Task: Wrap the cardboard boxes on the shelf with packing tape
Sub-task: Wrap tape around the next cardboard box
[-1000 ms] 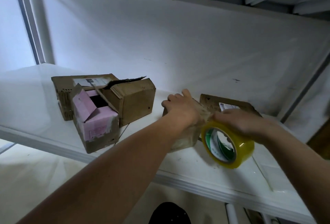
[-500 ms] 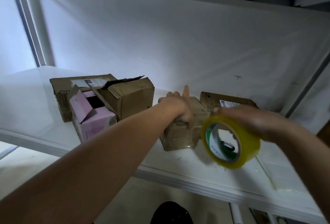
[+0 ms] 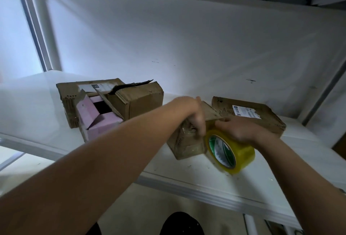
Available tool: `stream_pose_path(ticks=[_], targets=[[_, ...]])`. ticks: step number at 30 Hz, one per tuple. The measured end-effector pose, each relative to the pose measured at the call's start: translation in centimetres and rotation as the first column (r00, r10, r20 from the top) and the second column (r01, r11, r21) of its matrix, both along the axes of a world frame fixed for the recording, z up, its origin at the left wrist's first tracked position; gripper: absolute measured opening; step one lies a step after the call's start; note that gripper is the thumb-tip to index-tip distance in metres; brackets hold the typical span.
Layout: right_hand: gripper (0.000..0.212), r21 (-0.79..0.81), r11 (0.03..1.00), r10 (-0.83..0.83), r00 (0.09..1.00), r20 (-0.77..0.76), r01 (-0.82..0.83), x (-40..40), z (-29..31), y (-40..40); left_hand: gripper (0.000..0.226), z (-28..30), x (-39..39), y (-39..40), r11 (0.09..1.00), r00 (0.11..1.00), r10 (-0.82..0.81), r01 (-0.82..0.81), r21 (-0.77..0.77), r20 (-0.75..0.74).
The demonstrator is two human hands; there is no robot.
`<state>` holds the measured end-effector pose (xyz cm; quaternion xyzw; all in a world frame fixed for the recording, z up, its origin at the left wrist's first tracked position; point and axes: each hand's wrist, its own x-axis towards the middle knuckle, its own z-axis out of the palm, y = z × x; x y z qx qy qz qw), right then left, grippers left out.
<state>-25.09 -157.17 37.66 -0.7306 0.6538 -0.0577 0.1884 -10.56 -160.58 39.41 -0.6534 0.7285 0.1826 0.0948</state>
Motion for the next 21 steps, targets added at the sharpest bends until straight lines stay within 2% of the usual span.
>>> stream_pose_path(ticks=[2,3,5,7,8,11,12,13,15,17,18,19,21], targets=[[0.048,0.011,1.000,0.011,1.000,-0.023,-0.011,0.1,-0.1,-0.6,0.066,1.6,0.4,-0.1,0.988,0.996,-0.033,0.045,0.150,-0.085],[0.048,0.022,1.000,0.014,1.000,-0.009,-0.014,0.1,-0.1,-0.8,0.057,2.1,0.4,-0.4,0.992,0.991,-0.028,0.044,0.118,-0.128],[0.047,0.036,0.999,0.010,0.999,0.032,-0.011,0.0,-0.1,-0.9,0.055,2.1,-0.3,-0.9,0.992,0.991,0.012,-0.029,-0.126,-0.137],[0.046,0.056,0.998,0.015,0.999,0.037,-0.017,-0.2,-0.1,-1.1,0.047,0.9,-1.4,-1.5,0.903,0.996,0.080,-0.088,-0.420,-0.038],[0.046,0.070,0.997,0.019,0.999,0.028,-0.021,-0.3,-0.1,-1.2,0.042,0.1,-1.9,-1.8,0.866,0.996,0.084,-0.067,-0.496,0.013],[0.052,0.109,0.994,-0.002,1.000,0.001,0.002,-0.3,0.0,-2.1,0.037,-1.3,-3.9,-2.3,0.849,0.978,-0.027,0.131,-0.512,0.205],[0.053,0.122,0.993,-0.001,1.000,-0.005,0.002,-0.2,0.1,-2.4,0.037,-1.4,-4.4,-2.6,0.819,0.958,-0.103,0.235,-0.524,0.269],[0.052,0.132,0.991,0.020,1.000,-0.011,-0.019,-0.1,0.1,-2.8,0.036,-1.4,-4.6,-2.8,0.780,0.944,-0.188,0.312,-0.542,0.272],[0.045,0.124,0.990,0.067,0.998,-0.014,-0.065,0.0,0.1,-3.3,0.028,-1.4,-4.2,-2.9,0.751,0.928,-0.341,0.364,-0.551,0.148],[0.037,0.116,0.990,0.079,0.997,0.005,-0.079,-0.2,0.1,-3.4,0.028,-1.5,-3.2,-3.1,0.822,0.913,-0.394,0.299,-0.485,-0.105],[0.033,0.121,0.989,0.083,0.996,0.023,-0.085,-0.4,0.0,-3.4,0.031,-1.7,-2.7,-3.1,0.846,0.909,-0.386,0.281,-0.452,-0.158],[0.030,0.127,0.987,0.092,0.995,0.035,-0.095,-0.5,0.0,-3.4,0.034,-1.8,-2.6,-3.3,0.861,0.914,-0.360,0.249,-0.444,-0.185],[0.028,0.129,0.986,0.103,0.994,0.034,-0.106,-0.6,-0.3,-3.5,0.037,-2.1,-3.0,-3.9,0.859,0.945,-0.293,0.195,-0.473,-0.143]])
